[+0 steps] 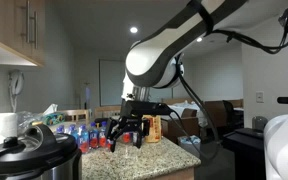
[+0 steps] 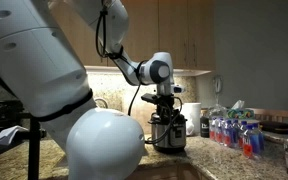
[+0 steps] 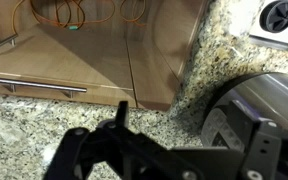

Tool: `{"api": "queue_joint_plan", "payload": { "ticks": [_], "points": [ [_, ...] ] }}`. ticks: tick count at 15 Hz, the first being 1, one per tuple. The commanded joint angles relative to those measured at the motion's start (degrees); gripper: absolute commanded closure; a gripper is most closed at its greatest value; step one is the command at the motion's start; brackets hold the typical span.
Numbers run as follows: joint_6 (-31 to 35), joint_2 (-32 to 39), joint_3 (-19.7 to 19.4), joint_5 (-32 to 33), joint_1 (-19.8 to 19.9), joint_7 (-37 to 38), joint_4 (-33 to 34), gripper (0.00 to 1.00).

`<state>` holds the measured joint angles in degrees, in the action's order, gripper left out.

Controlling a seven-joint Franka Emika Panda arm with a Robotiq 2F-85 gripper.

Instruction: Remove the black lid from the rice cooker

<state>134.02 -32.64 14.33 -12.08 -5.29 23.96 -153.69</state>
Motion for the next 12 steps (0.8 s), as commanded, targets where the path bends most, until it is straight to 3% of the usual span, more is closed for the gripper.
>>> {"api": "queue_joint_plan", "payload": {
  "ticks": [1, 9, 12],
  "points": [
    [-0.13, 0.03, -0.49, 0.4, -0.45, 0.26, 0.08, 0.0],
    [-0.13, 0.03, -0.49, 0.4, -0.45, 0.26, 0.08, 0.0],
    [-0.74, -2.13, 0.45, -0.61, -0.77, 3.38, 0.99, 0.0]
  ]
}}
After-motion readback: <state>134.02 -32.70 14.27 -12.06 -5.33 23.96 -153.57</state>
